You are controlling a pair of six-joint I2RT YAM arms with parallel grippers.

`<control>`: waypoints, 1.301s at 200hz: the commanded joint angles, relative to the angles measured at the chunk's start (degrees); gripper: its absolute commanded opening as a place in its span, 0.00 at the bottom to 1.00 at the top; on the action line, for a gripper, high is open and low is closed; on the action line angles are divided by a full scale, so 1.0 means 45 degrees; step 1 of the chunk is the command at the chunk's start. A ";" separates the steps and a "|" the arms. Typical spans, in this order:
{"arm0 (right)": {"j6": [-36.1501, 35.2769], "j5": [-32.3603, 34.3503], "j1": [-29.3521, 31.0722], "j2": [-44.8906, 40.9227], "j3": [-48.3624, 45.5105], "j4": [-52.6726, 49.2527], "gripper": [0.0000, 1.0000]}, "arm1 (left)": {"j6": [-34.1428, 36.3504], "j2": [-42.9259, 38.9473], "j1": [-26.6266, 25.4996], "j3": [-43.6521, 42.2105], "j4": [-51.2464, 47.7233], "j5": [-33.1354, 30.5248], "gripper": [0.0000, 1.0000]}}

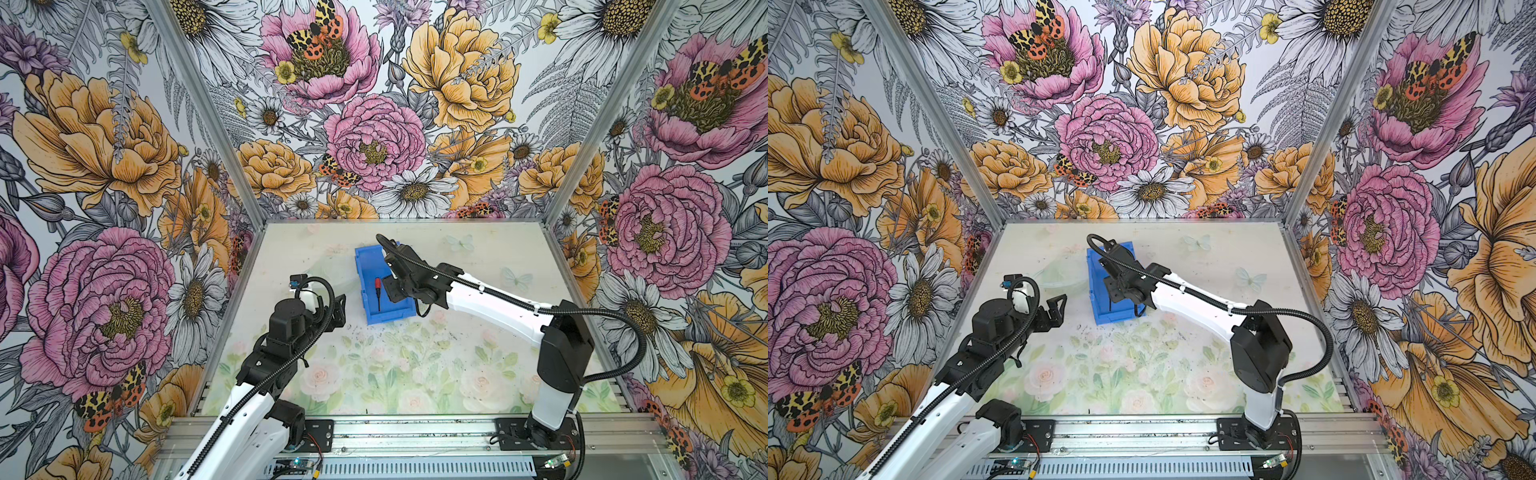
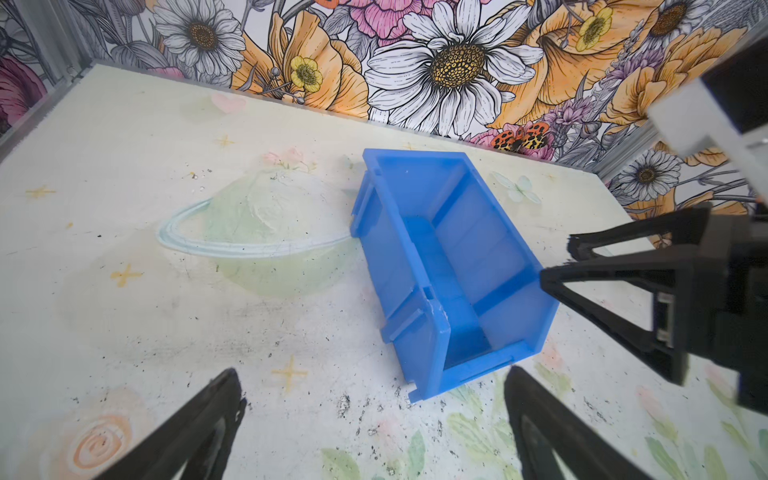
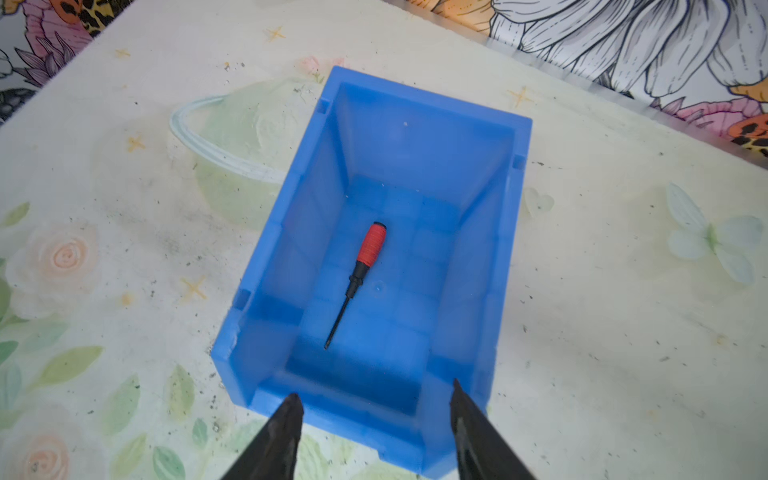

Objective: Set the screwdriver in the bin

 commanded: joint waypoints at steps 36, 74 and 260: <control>-0.1123 0.0503 -0.0893 -0.3390 -0.3408 0.0530 0.73 | 0.0586 0.0123 0.0171 -0.0253 0.0589 -0.1962 0.99; -0.1681 0.0143 -0.2405 -0.5480 -0.5356 0.1021 0.90 | 0.1000 0.0068 0.0141 -0.0381 0.0847 -0.2557 0.99; 0.0907 0.2132 -0.9138 -1.0781 -1.2492 0.6062 1.00 | 0.3801 0.0403 0.1456 -0.3574 0.5938 -0.2949 0.99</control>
